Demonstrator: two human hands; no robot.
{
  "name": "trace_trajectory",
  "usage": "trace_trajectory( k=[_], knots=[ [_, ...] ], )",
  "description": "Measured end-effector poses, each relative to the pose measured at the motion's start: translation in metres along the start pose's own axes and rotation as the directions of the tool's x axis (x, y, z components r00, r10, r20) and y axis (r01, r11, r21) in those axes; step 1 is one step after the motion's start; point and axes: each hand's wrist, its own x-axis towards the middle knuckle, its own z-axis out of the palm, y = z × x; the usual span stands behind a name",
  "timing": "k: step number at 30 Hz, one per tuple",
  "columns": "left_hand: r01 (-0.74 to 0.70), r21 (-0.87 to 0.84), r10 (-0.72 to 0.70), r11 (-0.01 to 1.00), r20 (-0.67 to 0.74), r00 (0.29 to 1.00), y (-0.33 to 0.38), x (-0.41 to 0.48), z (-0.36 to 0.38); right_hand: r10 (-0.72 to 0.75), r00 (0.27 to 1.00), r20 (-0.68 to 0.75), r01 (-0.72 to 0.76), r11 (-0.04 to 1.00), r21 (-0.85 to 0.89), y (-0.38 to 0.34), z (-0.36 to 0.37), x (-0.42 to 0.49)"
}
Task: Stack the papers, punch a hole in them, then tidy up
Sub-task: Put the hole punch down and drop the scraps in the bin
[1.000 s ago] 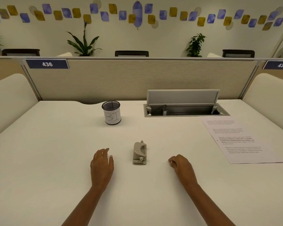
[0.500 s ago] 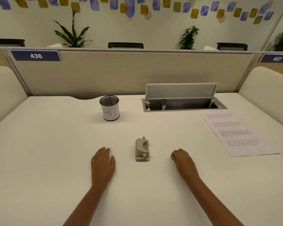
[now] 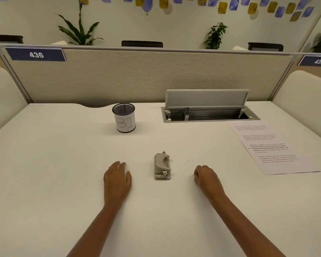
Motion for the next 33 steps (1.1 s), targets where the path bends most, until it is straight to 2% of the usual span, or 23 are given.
trace_trajectory(
  k=[3, 5, 6, 9, 12, 16, 17, 19, 23, 25, 28, 33],
  knots=[
    [-0.008, -0.001, 0.008, 1.0, -0.007, 1.0, -0.001, 0.001, 0.0, 0.003, 1.0, 0.016, -0.004, 0.999, 0.043, 0.0, -0.001, 0.003],
    [-0.006, -0.012, 0.006, 1.0, -0.009, 1.0, 0.0, 0.001, -0.001, 0.037, 0.999, 0.016, -0.04, 0.969, 0.245, 0.003, -0.003, 0.007],
    [-0.005, -0.015, 0.005, 1.0, -0.01, 1.0, 0.0, 0.001, -0.001, 0.083, 0.996, 0.021, -0.085, 0.922, 0.379, 0.005, -0.006, 0.009],
    [0.003, -0.012, -0.003, 1.0, -0.01, 1.0, 0.0, 0.005, 0.0, 0.231, 0.967, 0.106, -0.241, 0.697, 0.676, 0.011, -0.013, 0.017],
    [0.011, -0.011, -0.011, 1.0, 0.002, 1.0, -0.002, 0.01, 0.001, 0.275, 0.935, 0.224, -0.323, 0.404, 0.856, 0.014, -0.014, 0.025],
    [0.012, -0.012, -0.012, 1.0, 0.015, 1.0, -0.003, 0.019, 0.004, 0.304, 0.888, 0.345, -0.365, 0.012, 0.931, 0.006, -0.021, 0.04],
    [0.008, -0.012, -0.008, 1.0, 0.016, 1.0, -0.003, 0.021, 0.005, 0.291, 0.884, 0.367, -0.368, -0.054, 0.928, 0.003, -0.024, 0.044],
    [0.001, -0.014, -0.001, 1.0, 0.014, 1.0, -0.003, 0.026, 0.005, 0.241, 0.889, 0.389, -0.371, -0.121, 0.921, -0.007, -0.027, 0.053],
    [-0.008, -0.008, 0.009, 1.0, 0.038, 0.999, -0.005, 0.039, 0.009, 0.132, 0.912, 0.387, -0.369, -0.144, 0.918, -0.039, -0.032, 0.074],
    [-0.009, -0.013, 0.009, 1.0, 0.037, 0.999, -0.006, 0.047, 0.013, 0.087, 0.921, 0.379, -0.37, -0.107, 0.923, -0.061, -0.035, 0.087],
    [-0.013, 0.006, 0.012, 1.0, 0.049, 0.999, -0.007, 0.059, 0.017, 0.027, 0.943, 0.33, -0.33, 0.002, 0.944, -0.098, -0.038, 0.111],
    [-0.012, 0.007, 0.012, 1.0, 0.039, 0.999, -0.009, 0.075, 0.022, 0.001, 0.99, 0.139, -0.133, 0.304, 0.943, -0.162, -0.043, 0.163]
  ],
)
